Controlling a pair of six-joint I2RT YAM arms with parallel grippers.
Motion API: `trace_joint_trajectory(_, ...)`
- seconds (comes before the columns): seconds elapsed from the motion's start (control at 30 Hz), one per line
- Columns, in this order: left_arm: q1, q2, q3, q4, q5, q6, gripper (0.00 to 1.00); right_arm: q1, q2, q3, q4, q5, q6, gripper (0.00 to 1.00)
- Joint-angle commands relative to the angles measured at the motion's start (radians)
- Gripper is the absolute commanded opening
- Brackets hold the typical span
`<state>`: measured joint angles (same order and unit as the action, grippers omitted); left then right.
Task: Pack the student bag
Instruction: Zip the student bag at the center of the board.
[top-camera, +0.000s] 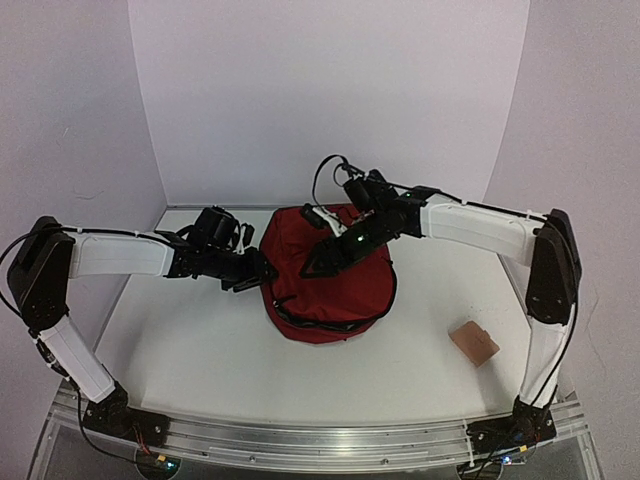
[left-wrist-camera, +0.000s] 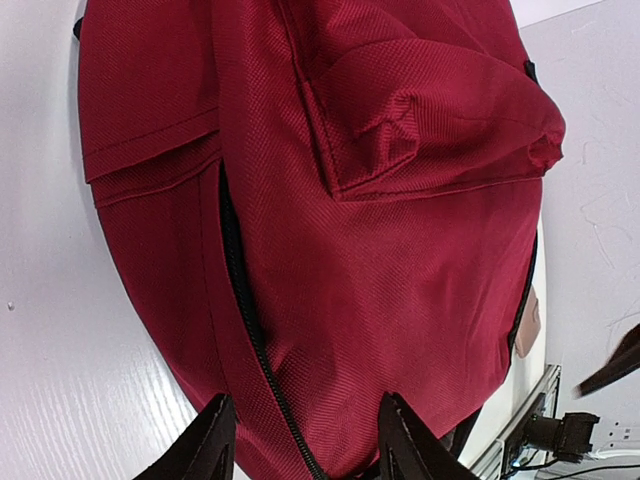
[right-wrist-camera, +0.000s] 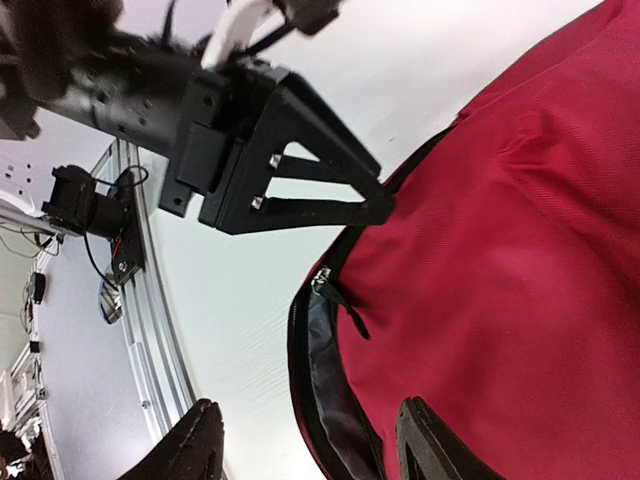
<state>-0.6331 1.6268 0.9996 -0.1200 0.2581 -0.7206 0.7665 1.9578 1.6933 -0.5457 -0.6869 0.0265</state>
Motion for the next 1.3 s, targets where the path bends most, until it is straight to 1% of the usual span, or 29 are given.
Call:
trace_joint_trajectory(0.0, 0.003, -0.022, -0.018, 0.045, 0.006, -0.016, 0.48, 0.024, 0.072, 0.042, -0.026, -0.058, 0.013, 0.59)
trace_joint_trajectory(0.47, 0.002, -0.018, -0.016, 0.05, 0.018, -0.009, 0.46, 0.04, 0.221, 0.14, -0.026, -0.15, 0.085, 0.52)
trace_joint_trajectory(0.7, 0.002, -0.024, -0.015, 0.046, 0.016, -0.005, 0.46, 0.039, 0.265, 0.172, -0.026, -0.12, 0.096, 0.51)
trace_joint_trajectory(0.9, 0.003, -0.019, -0.013, 0.048, 0.018, -0.003, 0.46, 0.04, 0.266, 0.175, -0.025, -0.028, 0.096, 0.56)
trace_joint_trajectory(1.0, 0.002, -0.014, -0.01, 0.048, 0.019, -0.003, 0.46, 0.04, 0.256, 0.17, -0.026, 0.023, 0.092, 0.62)
trace_joint_trajectory(1.07, 0.003, -0.011, -0.007, 0.049, 0.021, -0.002, 0.45, 0.04, 0.258, 0.172, -0.026, 0.042, 0.096, 0.63)
trace_joint_trajectory(1.1, 0.003, -0.01, -0.006, 0.049, 0.021, 0.0, 0.45, 0.04, 0.26, 0.172, -0.026, 0.044, 0.098, 0.63)
trace_joint_trajectory(1.27, 0.002, -0.005, -0.003, 0.049, 0.021, 0.002, 0.45, 0.041, 0.285, 0.182, -0.025, -0.06, 0.121, 0.51)
